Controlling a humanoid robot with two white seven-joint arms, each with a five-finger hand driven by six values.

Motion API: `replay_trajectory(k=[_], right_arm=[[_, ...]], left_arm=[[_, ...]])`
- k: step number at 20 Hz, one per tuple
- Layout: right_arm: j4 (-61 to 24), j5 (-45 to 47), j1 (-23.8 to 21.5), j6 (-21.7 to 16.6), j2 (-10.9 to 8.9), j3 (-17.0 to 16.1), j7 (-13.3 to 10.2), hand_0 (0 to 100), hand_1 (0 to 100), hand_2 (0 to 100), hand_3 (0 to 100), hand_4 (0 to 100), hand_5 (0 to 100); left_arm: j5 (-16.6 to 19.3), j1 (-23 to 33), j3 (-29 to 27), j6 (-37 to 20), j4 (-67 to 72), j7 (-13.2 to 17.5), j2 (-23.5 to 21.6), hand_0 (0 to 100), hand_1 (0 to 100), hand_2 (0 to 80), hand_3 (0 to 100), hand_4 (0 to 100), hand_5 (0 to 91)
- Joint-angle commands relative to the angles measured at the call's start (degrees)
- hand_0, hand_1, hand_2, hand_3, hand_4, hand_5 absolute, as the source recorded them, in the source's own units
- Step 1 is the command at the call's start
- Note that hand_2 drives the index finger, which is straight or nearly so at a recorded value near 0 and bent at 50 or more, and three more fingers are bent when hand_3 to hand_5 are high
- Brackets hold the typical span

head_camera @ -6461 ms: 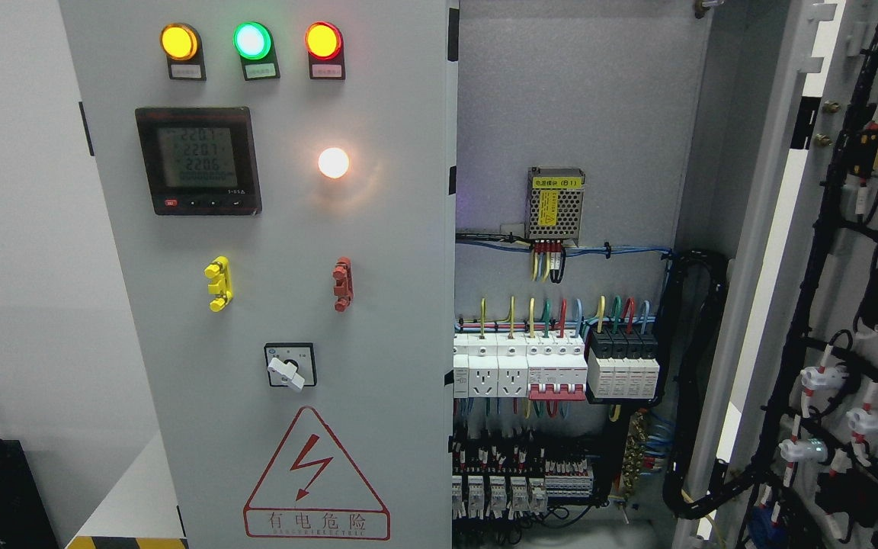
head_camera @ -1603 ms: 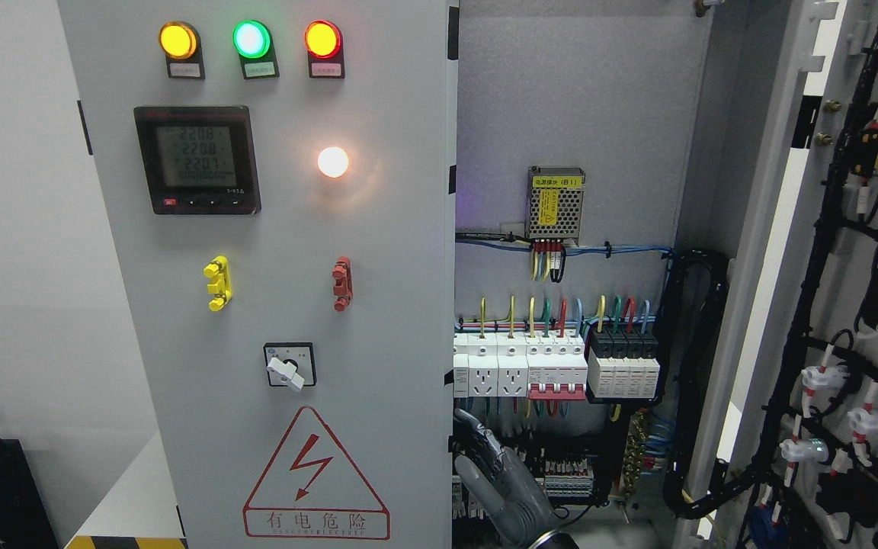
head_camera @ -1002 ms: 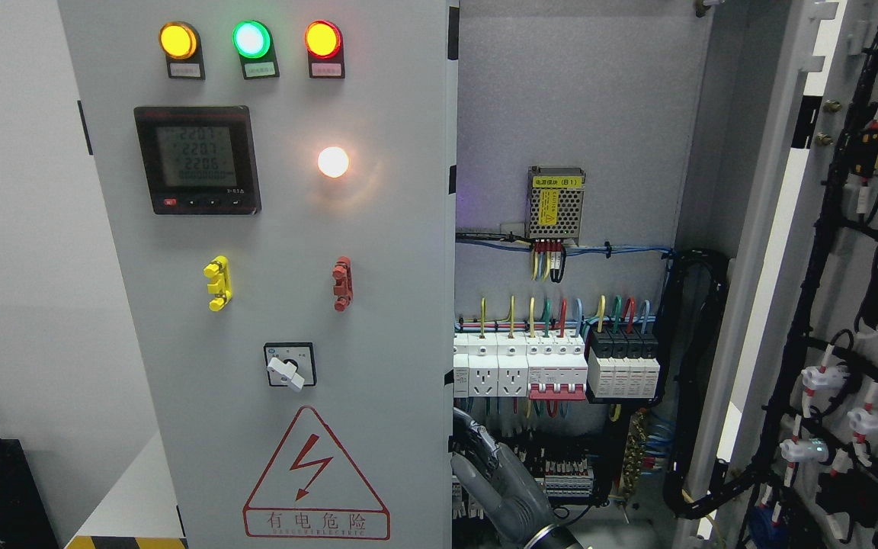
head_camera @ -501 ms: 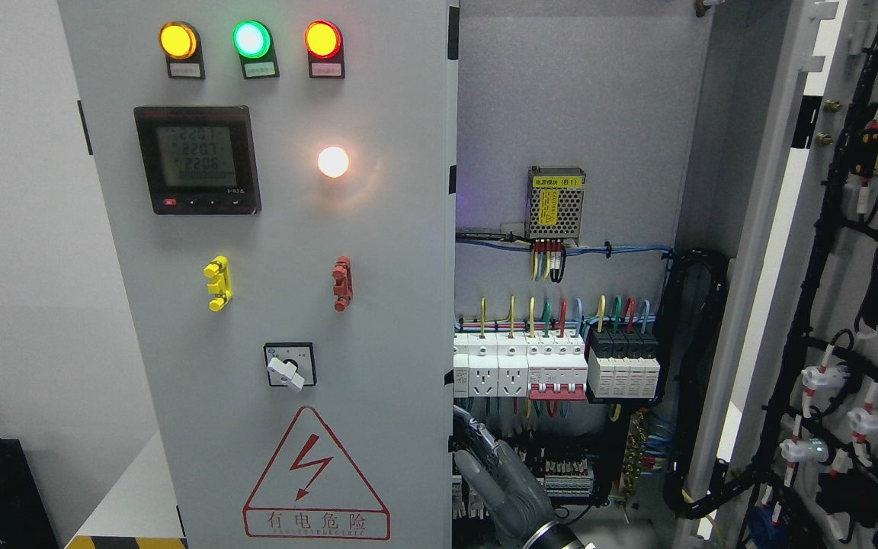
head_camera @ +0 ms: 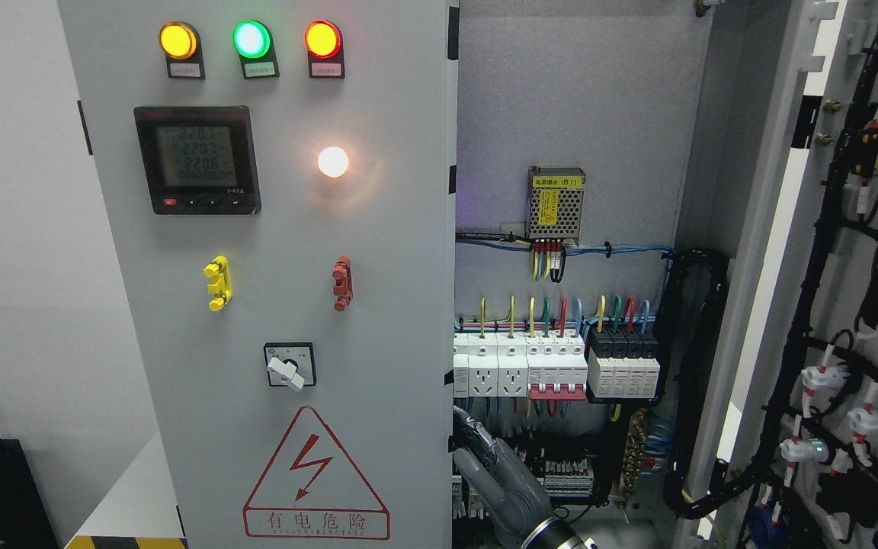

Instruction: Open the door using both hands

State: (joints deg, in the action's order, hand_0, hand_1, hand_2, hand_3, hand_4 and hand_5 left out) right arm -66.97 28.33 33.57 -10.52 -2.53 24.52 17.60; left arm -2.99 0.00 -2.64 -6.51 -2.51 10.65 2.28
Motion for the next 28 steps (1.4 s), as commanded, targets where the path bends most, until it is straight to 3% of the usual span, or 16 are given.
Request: replay_trajectory(k=[1,28], right_arm=[[1.58,0.14,0.62,0.06,0.07,-0.09,0.94,12,39,0,0,0,0],[1.58,1.45,1.24,0.5,0.34,-0.17,3.32,12,39,0,0,0,0]], left_arm=[[0.0,1.05,0.0,0.0,0.05,-0.01,0.0,12,39,0.0,0,0,0.0],[0.0,1.05,0.0,0.0,0.05,-0.01,0.0,12,39,0.0,0,0,0.0]])
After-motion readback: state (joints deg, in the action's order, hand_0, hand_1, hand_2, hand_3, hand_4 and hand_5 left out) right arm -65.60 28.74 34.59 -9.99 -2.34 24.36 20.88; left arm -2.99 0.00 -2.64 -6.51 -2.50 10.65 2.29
